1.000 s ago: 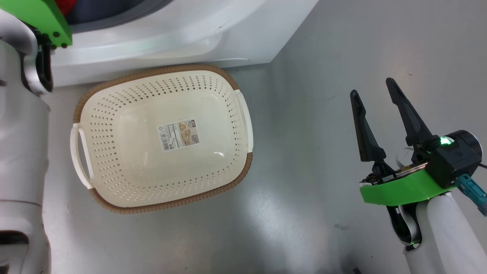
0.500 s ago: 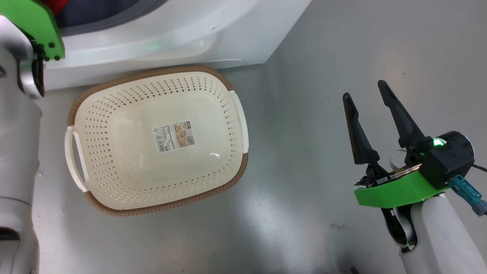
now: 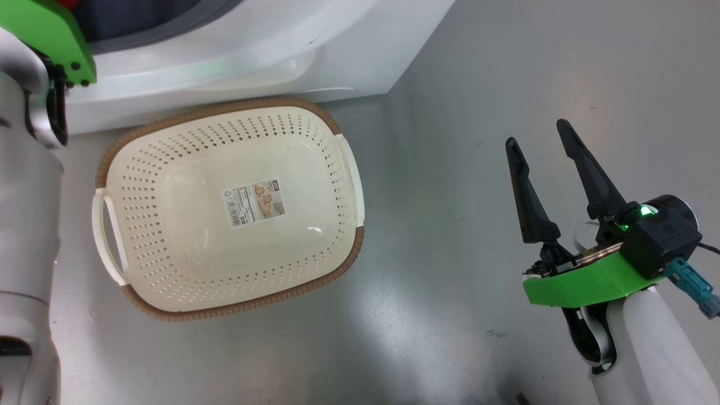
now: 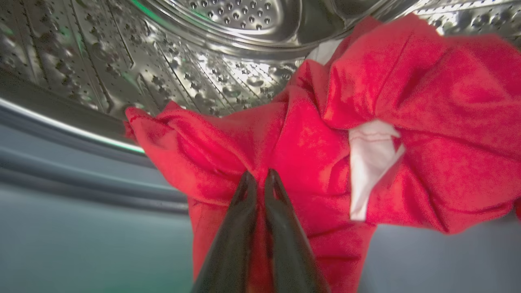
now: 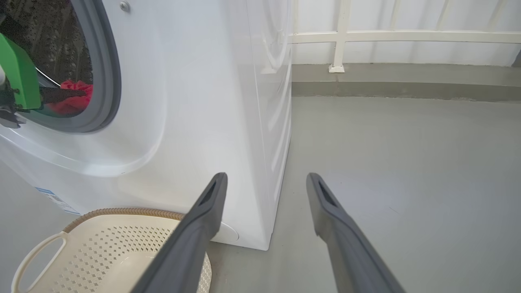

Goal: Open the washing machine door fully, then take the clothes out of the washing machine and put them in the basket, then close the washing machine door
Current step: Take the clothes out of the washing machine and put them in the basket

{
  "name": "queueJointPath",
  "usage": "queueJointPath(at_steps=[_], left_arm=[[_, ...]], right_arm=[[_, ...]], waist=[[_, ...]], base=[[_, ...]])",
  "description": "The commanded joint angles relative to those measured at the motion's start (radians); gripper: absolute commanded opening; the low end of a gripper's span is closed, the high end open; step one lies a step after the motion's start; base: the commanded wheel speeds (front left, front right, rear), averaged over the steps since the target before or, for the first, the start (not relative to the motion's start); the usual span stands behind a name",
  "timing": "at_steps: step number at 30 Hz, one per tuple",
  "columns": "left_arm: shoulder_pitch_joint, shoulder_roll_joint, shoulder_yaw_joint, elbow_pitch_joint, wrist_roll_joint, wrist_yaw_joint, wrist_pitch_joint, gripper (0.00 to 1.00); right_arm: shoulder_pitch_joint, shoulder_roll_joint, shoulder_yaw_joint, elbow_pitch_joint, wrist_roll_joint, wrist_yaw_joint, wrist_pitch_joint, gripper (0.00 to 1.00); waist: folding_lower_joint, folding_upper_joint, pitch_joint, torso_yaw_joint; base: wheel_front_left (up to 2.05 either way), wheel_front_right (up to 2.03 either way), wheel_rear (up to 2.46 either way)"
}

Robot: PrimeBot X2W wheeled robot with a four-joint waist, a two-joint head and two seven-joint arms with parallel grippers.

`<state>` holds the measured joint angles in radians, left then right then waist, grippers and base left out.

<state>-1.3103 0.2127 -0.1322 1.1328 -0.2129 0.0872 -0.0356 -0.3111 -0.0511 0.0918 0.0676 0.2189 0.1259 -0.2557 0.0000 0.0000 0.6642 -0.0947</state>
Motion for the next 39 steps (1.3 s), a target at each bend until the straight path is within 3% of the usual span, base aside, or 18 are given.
queueJointPath(at_steps=[1, 7, 12, 25, 33, 39], left_arm=[[0.013, 0.041, 0.019, -0.038, -0.015, -0.009, -0.042, 0.0], [0.042, 0.039, 0.039, -0.079, -0.047, -0.038, -0.174, 0.0], [0.077, 0.035, 0.05, -0.136, -0.061, -0.051, -0.216, 0.0], [0.348, 0.022, 0.118, -0.573, -0.032, -0.036, -0.226, 0.0], [0.516, -0.004, 0.159, -0.767, -0.034, -0.034, -0.226, 0.0], [0.607, -0.016, 0.155, -0.829, -0.029, -0.031, -0.226, 0.0]], right_arm=[[0.004, 0.001, 0.025, -0.017, 0.002, 0.005, -0.006, 1.0], [0.006, 0.001, 0.023, -0.011, 0.0, 0.005, -0.006, 1.0], [0.011, 0.001, 0.022, -0.007, -0.002, 0.005, -0.006, 1.0], [0.019, 0.001, 0.031, 0.004, -0.004, 0.005, -0.006, 1.0], [0.033, 0.001, 0.035, 0.011, 0.0, 0.005, -0.006, 1.0], [0.044, 0.001, 0.033, 0.018, 0.002, 0.005, -0.006, 1.0]], waist=[[0.0, 0.0, -0.005, 0.002], [0.0, 0.0, -0.026, 0.01], [0.0, 0.0, -0.043, 0.018], [0.0, 0.0, -0.112, 0.028], [0.0, 0.0, -0.173, 0.035], [0.0, 0.0, -0.219, 0.044]], base=[[0.0, 0.0, 0.0], [0.0, 0.0, 0.0], [0.0, 0.0, 0.0], [0.0, 0.0, 0.0], [0.0, 0.0, 0.0], [0.0, 0.0, 0.0]])
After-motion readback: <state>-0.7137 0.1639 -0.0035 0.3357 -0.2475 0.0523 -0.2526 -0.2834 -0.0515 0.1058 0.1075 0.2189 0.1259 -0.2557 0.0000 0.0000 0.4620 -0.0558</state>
